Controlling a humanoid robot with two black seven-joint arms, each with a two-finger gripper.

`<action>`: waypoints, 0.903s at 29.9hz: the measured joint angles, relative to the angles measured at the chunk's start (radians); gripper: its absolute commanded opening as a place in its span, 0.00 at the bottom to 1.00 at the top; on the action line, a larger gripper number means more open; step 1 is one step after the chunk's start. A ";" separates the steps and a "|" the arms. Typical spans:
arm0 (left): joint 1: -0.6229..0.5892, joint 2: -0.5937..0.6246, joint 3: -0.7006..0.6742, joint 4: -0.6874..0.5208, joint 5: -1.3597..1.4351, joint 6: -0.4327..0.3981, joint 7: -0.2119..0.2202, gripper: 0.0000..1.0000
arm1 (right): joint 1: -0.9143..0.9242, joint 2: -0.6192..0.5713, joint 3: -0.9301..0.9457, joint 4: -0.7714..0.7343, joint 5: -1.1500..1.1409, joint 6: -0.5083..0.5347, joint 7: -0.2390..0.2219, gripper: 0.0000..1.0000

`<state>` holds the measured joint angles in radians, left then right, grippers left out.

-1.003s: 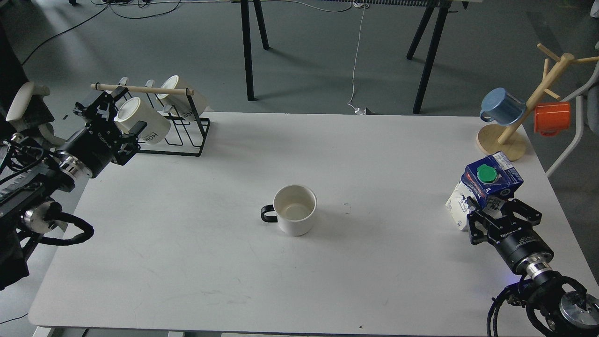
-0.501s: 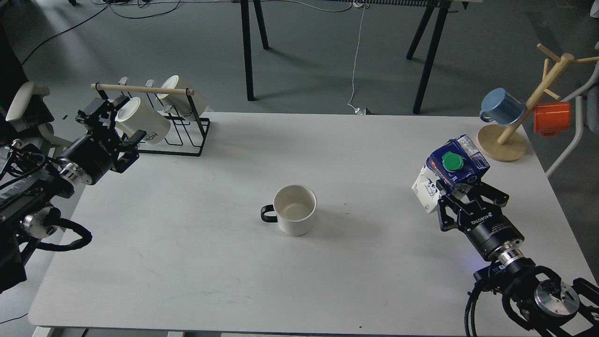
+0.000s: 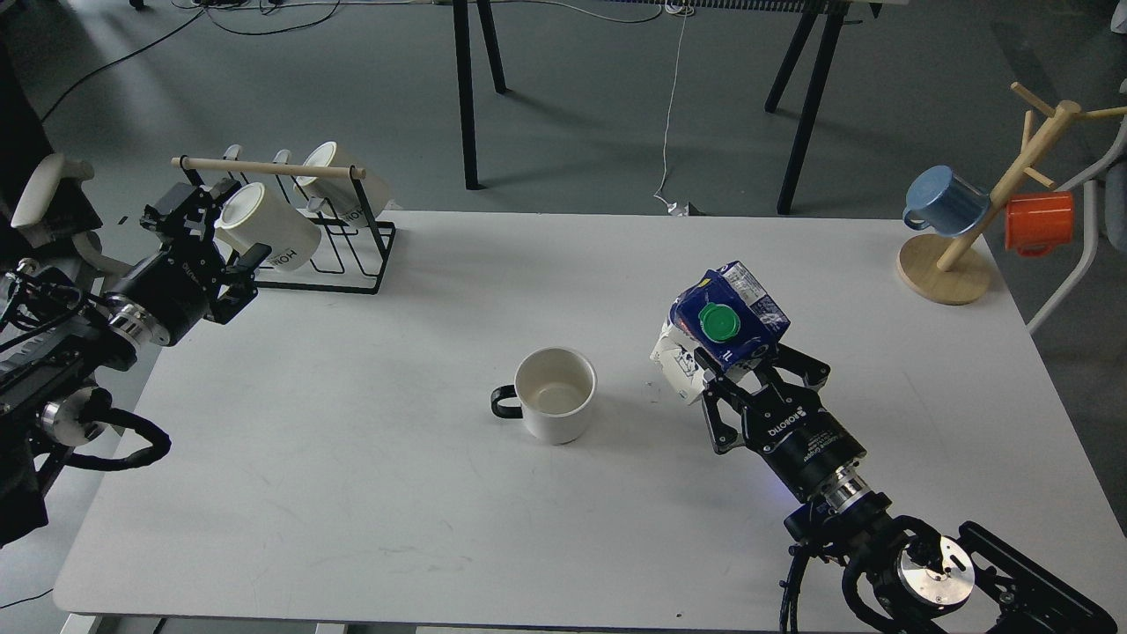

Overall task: Place cup and milk with both arms
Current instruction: 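Lift the milk carton with the right gripper toward the white mug, then lower the milk carton onto the table beside the white mug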

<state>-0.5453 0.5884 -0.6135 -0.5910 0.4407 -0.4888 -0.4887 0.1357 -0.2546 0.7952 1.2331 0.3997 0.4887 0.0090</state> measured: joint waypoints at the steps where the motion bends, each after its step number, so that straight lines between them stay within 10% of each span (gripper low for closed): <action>1: 0.001 0.001 0.000 0.000 0.000 0.000 0.000 0.96 | 0.001 0.007 -0.007 -0.003 -0.002 0.000 0.000 0.37; 27: 0.007 -0.001 0.001 0.005 0.015 0.000 0.000 0.97 | 0.003 0.077 -0.069 -0.092 -0.034 0.000 -0.006 0.48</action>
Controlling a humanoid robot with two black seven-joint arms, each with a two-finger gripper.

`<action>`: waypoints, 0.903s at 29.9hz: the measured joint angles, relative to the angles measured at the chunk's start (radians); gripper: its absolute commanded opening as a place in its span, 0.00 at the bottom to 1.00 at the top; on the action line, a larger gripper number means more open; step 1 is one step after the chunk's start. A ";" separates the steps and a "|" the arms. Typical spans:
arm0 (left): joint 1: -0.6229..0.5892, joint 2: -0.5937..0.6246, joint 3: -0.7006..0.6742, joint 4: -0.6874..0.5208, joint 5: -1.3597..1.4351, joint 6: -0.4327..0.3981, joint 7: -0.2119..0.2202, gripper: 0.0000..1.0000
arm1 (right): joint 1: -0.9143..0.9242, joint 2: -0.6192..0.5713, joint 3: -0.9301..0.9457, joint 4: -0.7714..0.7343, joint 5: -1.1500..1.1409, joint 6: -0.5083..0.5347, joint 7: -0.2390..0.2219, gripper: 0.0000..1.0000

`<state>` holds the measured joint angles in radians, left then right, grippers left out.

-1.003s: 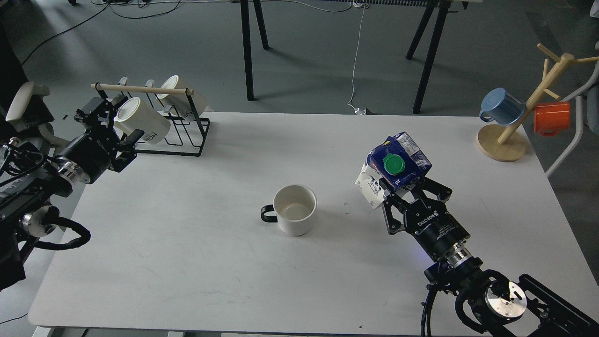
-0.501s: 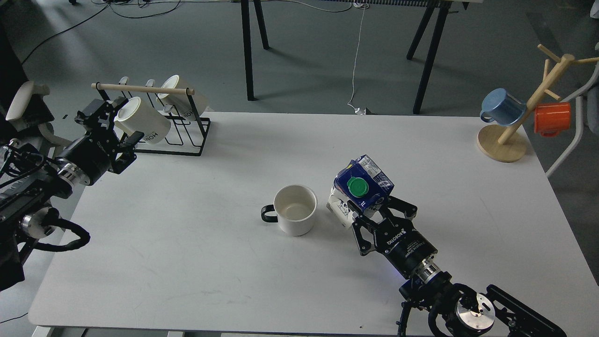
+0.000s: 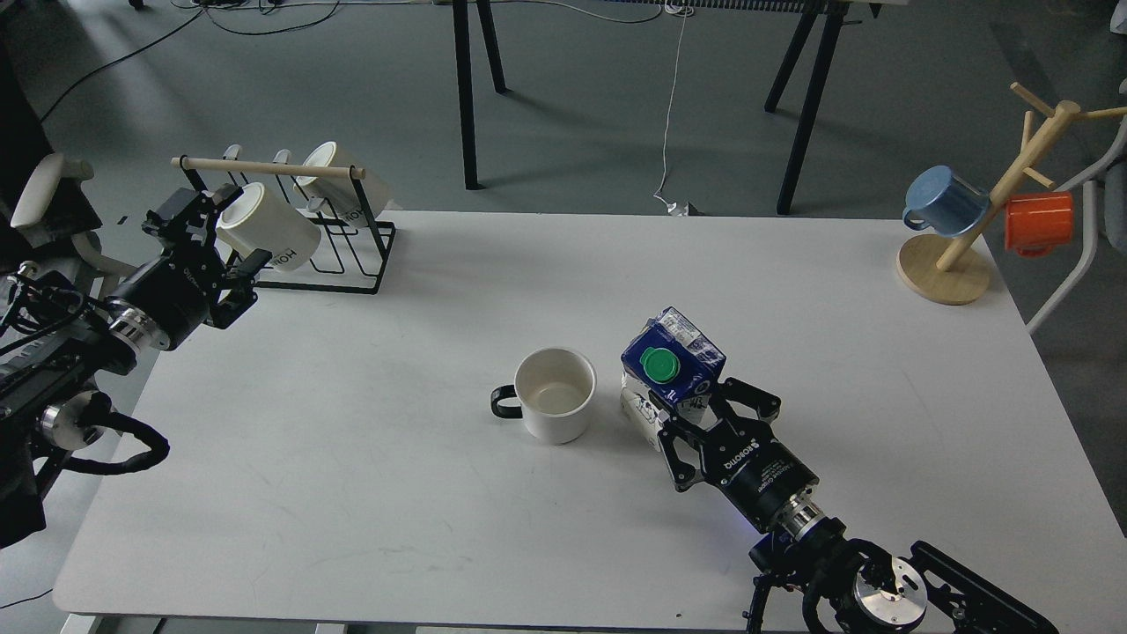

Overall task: Place cup and milk with both arms
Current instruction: 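Lower the milk carton onto the table beside the white mug, then open the right gripper and withdraw it from the carton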

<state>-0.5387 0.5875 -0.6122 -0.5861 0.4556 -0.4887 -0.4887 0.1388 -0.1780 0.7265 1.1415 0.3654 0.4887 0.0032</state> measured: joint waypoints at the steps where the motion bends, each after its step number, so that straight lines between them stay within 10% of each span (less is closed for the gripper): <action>1: 0.000 0.000 0.000 0.002 0.000 0.000 0.000 0.97 | 0.000 0.000 -0.005 -0.004 0.000 0.000 0.000 0.48; 11: 0.000 0.000 0.000 0.014 0.000 0.000 0.000 0.97 | 0.000 0.003 -0.011 -0.012 0.000 0.000 0.003 0.54; 17: 0.001 0.000 -0.001 0.014 0.000 0.000 0.000 0.97 | -0.001 0.004 -0.010 -0.010 0.000 0.000 0.002 0.97; 27: 0.001 0.000 -0.001 0.014 0.000 0.000 0.000 0.98 | -0.077 -0.064 0.004 0.076 0.003 0.000 0.000 0.97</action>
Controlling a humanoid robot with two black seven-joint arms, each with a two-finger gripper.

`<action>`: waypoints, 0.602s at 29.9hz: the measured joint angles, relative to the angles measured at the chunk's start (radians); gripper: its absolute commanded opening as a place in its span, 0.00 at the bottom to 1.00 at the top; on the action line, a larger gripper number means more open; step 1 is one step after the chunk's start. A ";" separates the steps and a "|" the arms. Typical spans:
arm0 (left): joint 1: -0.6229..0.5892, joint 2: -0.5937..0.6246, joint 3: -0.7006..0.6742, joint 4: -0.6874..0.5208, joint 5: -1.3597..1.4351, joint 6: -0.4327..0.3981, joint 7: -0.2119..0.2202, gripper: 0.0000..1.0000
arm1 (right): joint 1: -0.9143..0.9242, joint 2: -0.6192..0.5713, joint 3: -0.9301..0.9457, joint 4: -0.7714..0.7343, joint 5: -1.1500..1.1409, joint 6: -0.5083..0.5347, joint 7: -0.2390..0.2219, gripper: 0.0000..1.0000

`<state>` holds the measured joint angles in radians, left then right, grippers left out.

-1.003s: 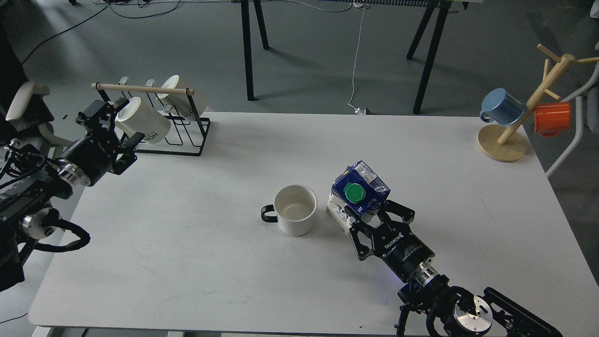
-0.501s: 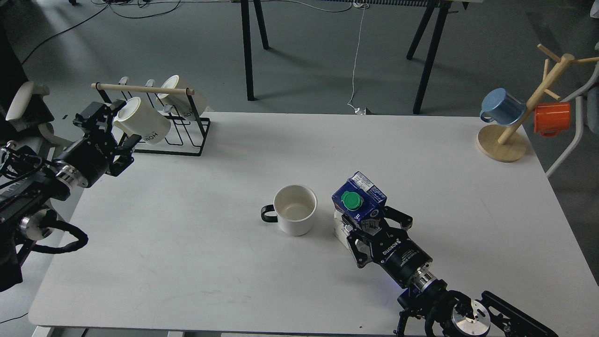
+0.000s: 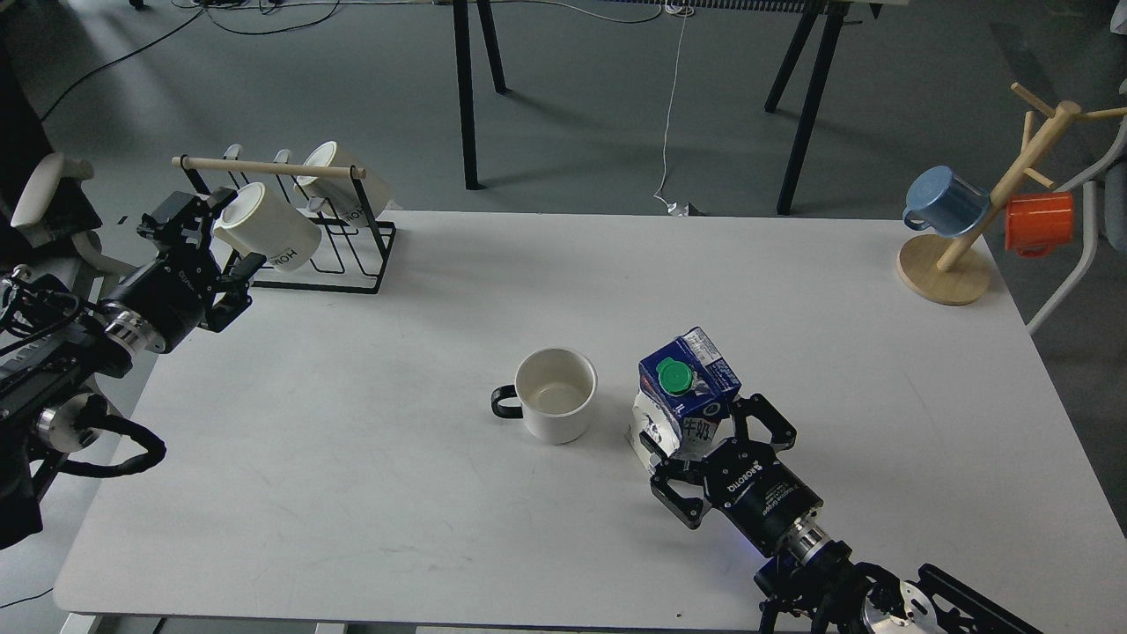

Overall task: Place cup and milk with both arms
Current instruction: 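Open the right gripper and withdraw it from the carton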

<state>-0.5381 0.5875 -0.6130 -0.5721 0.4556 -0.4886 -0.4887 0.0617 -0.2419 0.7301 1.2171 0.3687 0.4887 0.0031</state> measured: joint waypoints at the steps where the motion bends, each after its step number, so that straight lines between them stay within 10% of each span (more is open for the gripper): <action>1: 0.000 0.000 0.000 0.000 0.000 0.000 0.000 0.98 | -0.012 -0.016 0.001 0.012 0.000 0.000 0.000 0.97; 18: -0.002 -0.001 0.001 0.000 0.000 0.000 0.000 0.98 | -0.240 -0.461 0.262 0.155 0.044 0.000 0.011 0.97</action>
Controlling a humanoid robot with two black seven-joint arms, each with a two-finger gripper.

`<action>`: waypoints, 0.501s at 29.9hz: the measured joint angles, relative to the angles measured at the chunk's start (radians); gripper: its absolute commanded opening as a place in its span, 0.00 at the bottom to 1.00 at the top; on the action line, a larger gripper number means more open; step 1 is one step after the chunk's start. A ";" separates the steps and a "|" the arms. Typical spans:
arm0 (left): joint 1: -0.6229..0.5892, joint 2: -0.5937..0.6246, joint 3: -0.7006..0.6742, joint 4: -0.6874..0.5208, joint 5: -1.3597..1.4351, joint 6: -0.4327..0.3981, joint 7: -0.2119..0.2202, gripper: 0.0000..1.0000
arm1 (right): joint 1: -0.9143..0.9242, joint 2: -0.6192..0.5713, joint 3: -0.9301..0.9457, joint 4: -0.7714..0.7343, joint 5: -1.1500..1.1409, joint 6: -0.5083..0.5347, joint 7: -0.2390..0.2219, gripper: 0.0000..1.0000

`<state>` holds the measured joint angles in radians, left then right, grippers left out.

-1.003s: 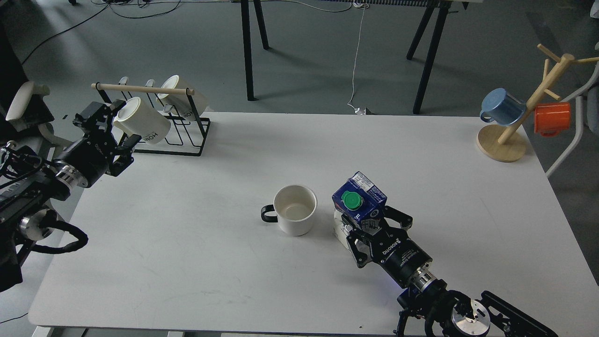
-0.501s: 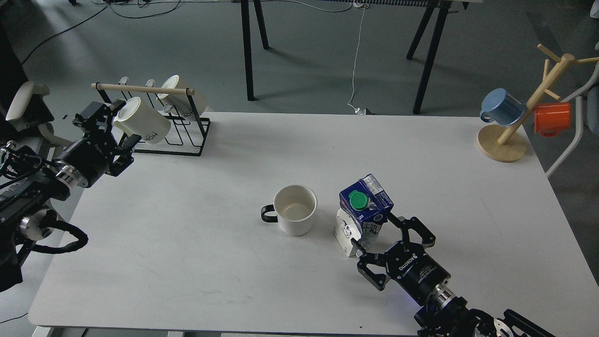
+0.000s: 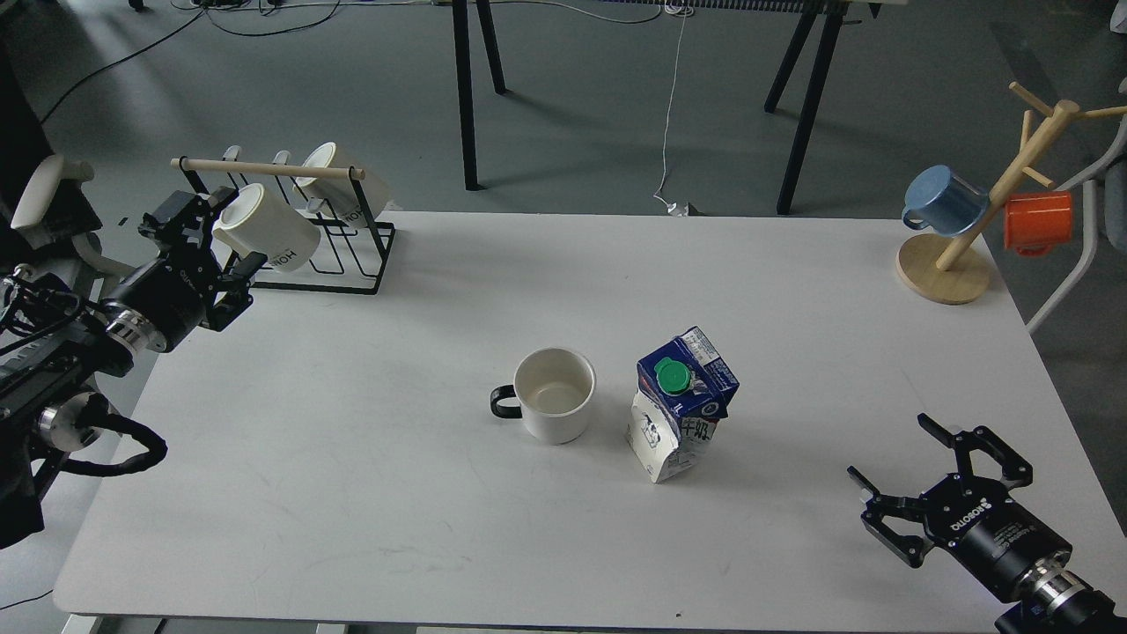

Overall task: Place cup and milk with both arms
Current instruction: 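Open the right gripper and withdraw it from the carton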

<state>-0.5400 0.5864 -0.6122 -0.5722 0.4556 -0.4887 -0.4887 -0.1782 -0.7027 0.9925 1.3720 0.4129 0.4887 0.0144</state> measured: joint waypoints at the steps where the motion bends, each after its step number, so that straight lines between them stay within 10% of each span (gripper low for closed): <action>1: 0.000 0.000 0.000 0.000 0.000 0.000 0.000 0.98 | 0.003 -0.011 0.051 -0.006 0.006 0.000 0.000 0.97; 15: 0.002 -0.007 -0.001 0.000 0.000 0.000 0.000 0.98 | 0.314 -0.036 0.186 -0.308 0.011 0.000 -0.004 0.97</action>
<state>-0.5379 0.5790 -0.6131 -0.5724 0.4556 -0.4887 -0.4887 0.1358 -0.7389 1.1786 1.0639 0.4242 0.4887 0.0109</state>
